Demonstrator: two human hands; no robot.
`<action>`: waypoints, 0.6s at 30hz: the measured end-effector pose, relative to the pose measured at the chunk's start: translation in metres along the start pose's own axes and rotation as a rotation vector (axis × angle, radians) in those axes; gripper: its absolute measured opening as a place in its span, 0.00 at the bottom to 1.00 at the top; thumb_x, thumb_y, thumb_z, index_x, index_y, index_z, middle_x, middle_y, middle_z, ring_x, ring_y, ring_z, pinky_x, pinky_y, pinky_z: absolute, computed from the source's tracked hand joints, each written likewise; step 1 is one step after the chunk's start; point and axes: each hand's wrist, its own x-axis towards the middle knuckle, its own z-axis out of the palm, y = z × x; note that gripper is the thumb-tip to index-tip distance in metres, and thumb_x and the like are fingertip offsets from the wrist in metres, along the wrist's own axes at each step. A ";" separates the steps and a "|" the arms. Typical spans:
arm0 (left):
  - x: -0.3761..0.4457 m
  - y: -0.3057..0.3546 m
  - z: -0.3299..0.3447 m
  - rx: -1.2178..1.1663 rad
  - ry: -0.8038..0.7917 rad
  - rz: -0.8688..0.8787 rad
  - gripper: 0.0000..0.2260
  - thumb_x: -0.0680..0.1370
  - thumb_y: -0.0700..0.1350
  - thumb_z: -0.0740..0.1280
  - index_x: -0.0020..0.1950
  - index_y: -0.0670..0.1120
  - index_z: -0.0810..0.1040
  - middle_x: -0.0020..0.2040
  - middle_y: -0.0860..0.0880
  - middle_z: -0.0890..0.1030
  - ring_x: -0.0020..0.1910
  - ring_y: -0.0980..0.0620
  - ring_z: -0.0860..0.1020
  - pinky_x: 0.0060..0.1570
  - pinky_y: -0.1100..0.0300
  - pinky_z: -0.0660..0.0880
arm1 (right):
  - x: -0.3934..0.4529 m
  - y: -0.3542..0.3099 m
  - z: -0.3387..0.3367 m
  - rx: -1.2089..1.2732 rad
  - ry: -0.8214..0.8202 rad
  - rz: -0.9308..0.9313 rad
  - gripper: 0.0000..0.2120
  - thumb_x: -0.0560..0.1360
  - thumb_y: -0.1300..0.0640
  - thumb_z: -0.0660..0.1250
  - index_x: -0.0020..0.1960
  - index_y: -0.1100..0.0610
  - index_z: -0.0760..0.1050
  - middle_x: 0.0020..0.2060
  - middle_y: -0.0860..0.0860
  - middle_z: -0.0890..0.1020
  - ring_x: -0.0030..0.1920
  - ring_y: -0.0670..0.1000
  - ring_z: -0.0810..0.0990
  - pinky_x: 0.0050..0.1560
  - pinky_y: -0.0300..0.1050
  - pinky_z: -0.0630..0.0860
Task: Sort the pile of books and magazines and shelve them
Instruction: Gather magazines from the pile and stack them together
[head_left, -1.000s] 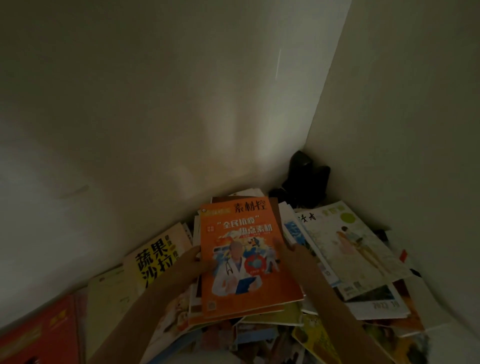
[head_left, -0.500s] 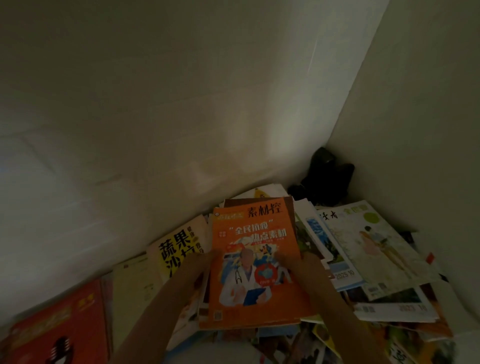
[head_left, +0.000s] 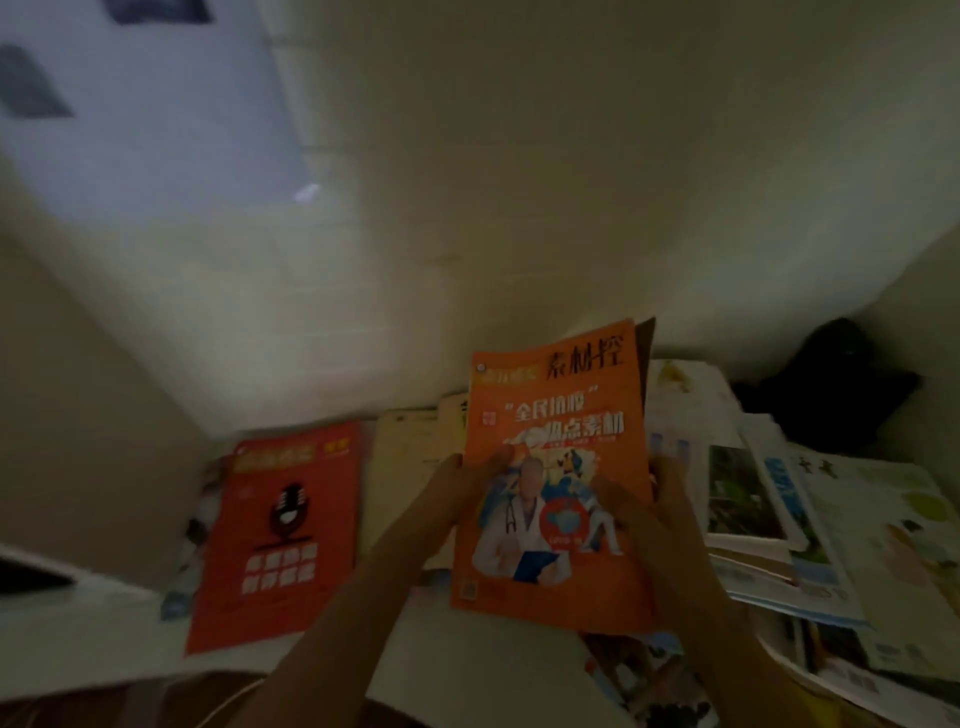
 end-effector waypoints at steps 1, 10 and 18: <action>-0.008 -0.006 -0.021 0.000 0.026 -0.006 0.25 0.70 0.57 0.69 0.61 0.43 0.76 0.52 0.44 0.82 0.48 0.46 0.81 0.49 0.49 0.79 | -0.003 0.000 0.014 0.018 -0.048 0.000 0.07 0.76 0.56 0.65 0.49 0.49 0.68 0.48 0.48 0.79 0.39 0.42 0.83 0.33 0.38 0.78; -0.044 -0.079 -0.196 -0.130 0.434 0.154 0.13 0.76 0.45 0.67 0.60 0.46 0.74 0.57 0.46 0.79 0.53 0.45 0.78 0.51 0.50 0.77 | -0.002 0.051 0.201 -0.021 -0.351 0.154 0.12 0.75 0.61 0.67 0.54 0.52 0.67 0.50 0.50 0.79 0.39 0.40 0.80 0.31 0.33 0.77; -0.019 -0.113 -0.258 -0.338 0.326 -0.233 0.03 0.78 0.38 0.63 0.48 0.38 0.72 0.44 0.45 0.75 0.44 0.49 0.78 0.38 0.58 0.76 | 0.008 0.114 0.295 -0.552 -0.180 0.244 0.20 0.74 0.51 0.69 0.60 0.61 0.71 0.60 0.59 0.70 0.60 0.59 0.72 0.61 0.59 0.71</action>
